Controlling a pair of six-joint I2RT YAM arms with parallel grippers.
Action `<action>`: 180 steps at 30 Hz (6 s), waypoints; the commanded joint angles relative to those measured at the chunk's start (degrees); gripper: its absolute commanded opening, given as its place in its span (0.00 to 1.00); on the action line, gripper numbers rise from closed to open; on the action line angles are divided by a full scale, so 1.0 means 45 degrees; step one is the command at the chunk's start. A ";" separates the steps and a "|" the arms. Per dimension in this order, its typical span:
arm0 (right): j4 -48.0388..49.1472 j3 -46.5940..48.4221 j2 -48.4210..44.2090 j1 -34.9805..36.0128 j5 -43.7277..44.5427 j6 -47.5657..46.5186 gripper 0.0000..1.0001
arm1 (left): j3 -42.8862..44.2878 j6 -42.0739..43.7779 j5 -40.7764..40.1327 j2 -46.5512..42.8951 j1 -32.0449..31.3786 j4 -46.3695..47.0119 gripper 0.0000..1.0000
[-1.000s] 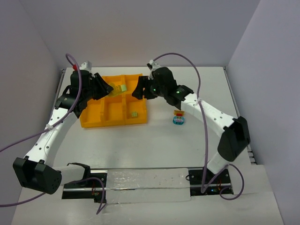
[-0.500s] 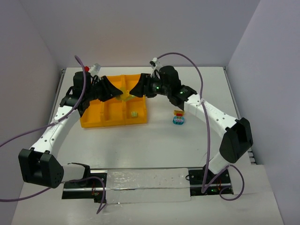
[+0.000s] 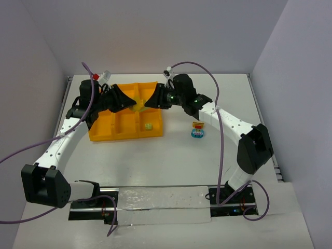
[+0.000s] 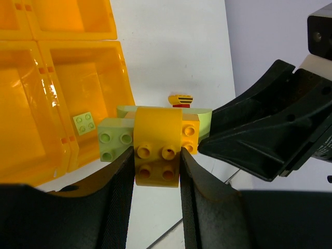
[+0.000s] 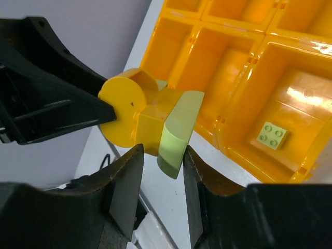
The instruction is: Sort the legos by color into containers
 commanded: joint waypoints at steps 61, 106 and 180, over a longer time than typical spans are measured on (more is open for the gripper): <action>0.6691 -0.2318 0.1422 -0.1422 -0.3282 0.3548 0.00 | -0.0569 -0.0174 0.2402 -0.0599 0.1545 0.1427 0.00; -0.0267 -0.0360 -0.0540 -0.0650 -0.0329 -0.7892 0.80 | 0.1972 -0.1314 0.6540 0.2132 0.2294 0.0726 0.00; 0.3960 -0.1654 -0.0120 0.0603 -0.1259 -1.2777 0.24 | 0.1245 -0.2696 0.7281 0.1937 0.3407 0.2086 0.00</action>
